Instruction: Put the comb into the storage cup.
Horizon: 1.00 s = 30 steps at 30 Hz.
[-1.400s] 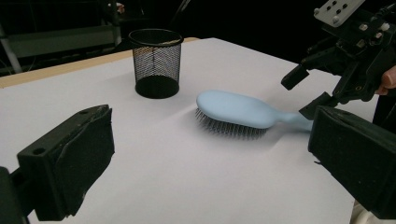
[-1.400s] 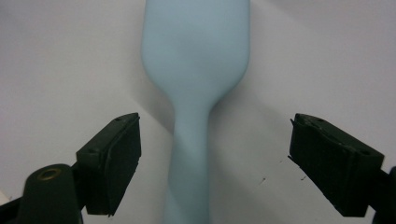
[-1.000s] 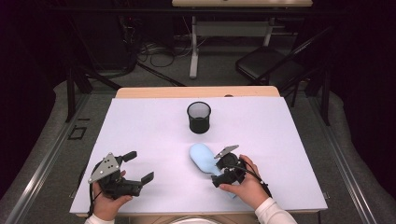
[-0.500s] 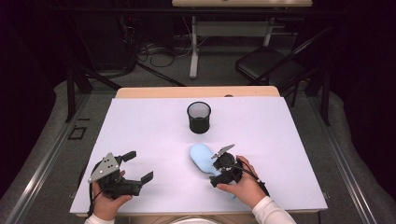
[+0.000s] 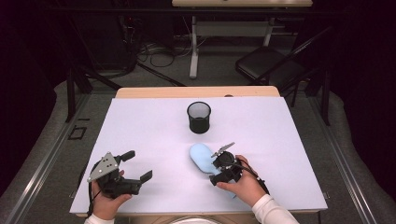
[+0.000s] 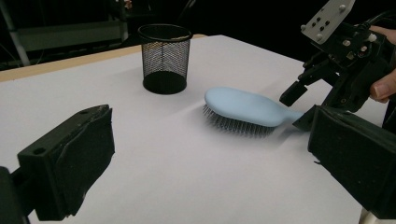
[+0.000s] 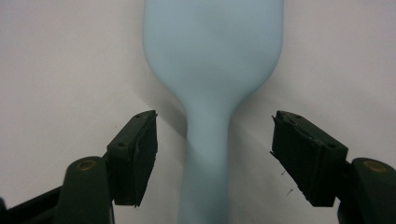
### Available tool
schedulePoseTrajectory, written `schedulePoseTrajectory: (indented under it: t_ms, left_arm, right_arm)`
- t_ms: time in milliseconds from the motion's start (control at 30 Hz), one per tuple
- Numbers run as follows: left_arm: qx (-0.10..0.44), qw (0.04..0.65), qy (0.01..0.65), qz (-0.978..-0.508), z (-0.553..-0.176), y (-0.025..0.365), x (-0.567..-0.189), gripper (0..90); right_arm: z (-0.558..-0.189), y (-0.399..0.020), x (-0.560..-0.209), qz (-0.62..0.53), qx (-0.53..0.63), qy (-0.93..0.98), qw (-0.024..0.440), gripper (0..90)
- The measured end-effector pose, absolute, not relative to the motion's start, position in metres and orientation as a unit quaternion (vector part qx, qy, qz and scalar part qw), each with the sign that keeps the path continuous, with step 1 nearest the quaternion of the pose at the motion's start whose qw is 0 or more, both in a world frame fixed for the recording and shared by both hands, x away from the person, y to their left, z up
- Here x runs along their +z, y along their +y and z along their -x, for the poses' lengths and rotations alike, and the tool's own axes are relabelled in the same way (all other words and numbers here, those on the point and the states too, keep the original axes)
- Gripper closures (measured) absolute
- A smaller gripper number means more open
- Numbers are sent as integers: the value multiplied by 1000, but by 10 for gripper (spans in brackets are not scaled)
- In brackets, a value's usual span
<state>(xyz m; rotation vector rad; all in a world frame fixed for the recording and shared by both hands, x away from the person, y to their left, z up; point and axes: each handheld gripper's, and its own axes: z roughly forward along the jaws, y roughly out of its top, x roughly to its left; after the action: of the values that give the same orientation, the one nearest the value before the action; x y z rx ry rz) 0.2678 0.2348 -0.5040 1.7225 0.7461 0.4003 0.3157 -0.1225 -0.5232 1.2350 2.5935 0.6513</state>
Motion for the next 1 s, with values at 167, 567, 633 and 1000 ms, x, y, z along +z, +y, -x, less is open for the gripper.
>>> schedulePoseTrajectory:
  t_ms: [167,567,633,1000]
  left_arm:
    - [169,573,319,-735,-268,235,-504,6]
    - [164,576,316,-736,-268,235,-505,6]
    - [164,575,317,-736,-268,234,-505,6]
    - [162,574,317,-737,-268,235,-505,6]
  right_arm:
    - [-318,-121,-523,-413,208,882,95,360]
    - [-319,-118,-525,-417,202,881,94,454]
    - [-319,-118,-526,-416,207,880,94,462]
    - [-319,-115,-527,-418,205,880,93,468]
